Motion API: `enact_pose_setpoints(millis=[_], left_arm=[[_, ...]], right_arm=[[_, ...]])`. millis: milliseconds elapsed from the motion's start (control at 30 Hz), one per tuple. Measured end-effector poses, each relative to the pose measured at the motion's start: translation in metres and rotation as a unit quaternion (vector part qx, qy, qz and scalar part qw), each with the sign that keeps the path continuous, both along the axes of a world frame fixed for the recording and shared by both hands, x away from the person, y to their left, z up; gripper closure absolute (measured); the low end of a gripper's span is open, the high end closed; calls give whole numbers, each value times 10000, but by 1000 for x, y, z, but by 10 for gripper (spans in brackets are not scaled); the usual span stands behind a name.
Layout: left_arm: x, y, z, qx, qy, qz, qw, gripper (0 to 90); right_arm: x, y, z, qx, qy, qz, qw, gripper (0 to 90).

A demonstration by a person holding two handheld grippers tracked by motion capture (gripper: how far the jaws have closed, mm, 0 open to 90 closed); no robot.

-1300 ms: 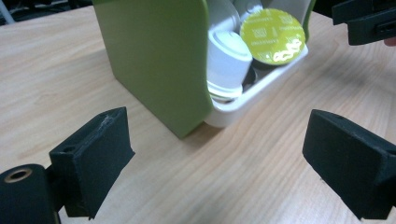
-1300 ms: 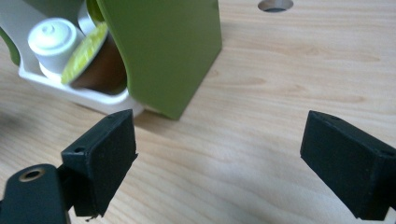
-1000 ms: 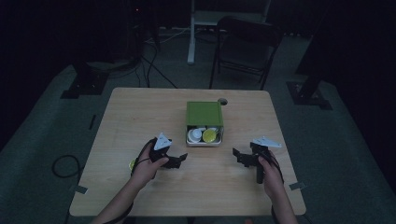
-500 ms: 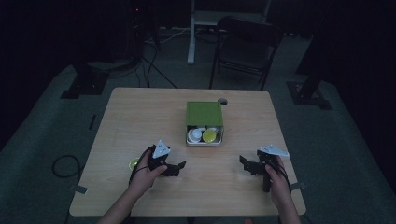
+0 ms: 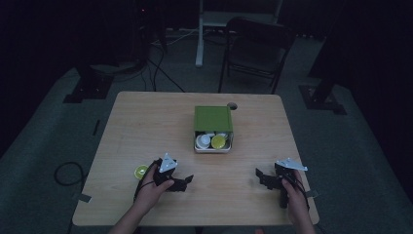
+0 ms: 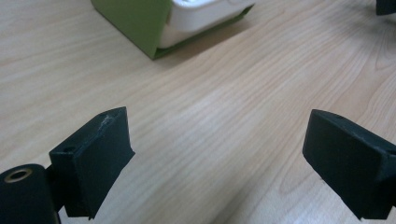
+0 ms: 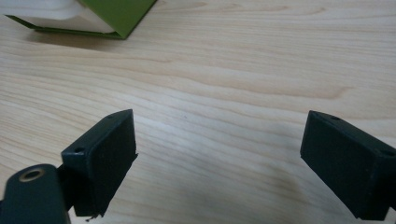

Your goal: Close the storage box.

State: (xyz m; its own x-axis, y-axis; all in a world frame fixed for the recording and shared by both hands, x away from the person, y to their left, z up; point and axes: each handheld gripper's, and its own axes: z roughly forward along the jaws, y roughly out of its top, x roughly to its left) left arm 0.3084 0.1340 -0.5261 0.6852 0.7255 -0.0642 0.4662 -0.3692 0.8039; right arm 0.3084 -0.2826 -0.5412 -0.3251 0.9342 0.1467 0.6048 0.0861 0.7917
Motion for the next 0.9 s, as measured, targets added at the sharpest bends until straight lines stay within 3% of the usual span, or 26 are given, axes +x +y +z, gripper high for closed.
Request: enact_pose_setpoints(millis=[333, 667, 900], left_arm=[[-9, 5, -3, 130, -27, 89, 9999, 83], [-18, 6, -7, 214, -16, 181, 9996, 83], [-23, 6, -10, 361, -26, 315, 9989, 83]], right_arm=[[-8, -10, -4, -82, 4, -212, 9997, 101], [-17, -20, -6, -339, -26, -561, 9978, 101], [-19, -23, -7, -351, 23, -689, 9970, 101]])
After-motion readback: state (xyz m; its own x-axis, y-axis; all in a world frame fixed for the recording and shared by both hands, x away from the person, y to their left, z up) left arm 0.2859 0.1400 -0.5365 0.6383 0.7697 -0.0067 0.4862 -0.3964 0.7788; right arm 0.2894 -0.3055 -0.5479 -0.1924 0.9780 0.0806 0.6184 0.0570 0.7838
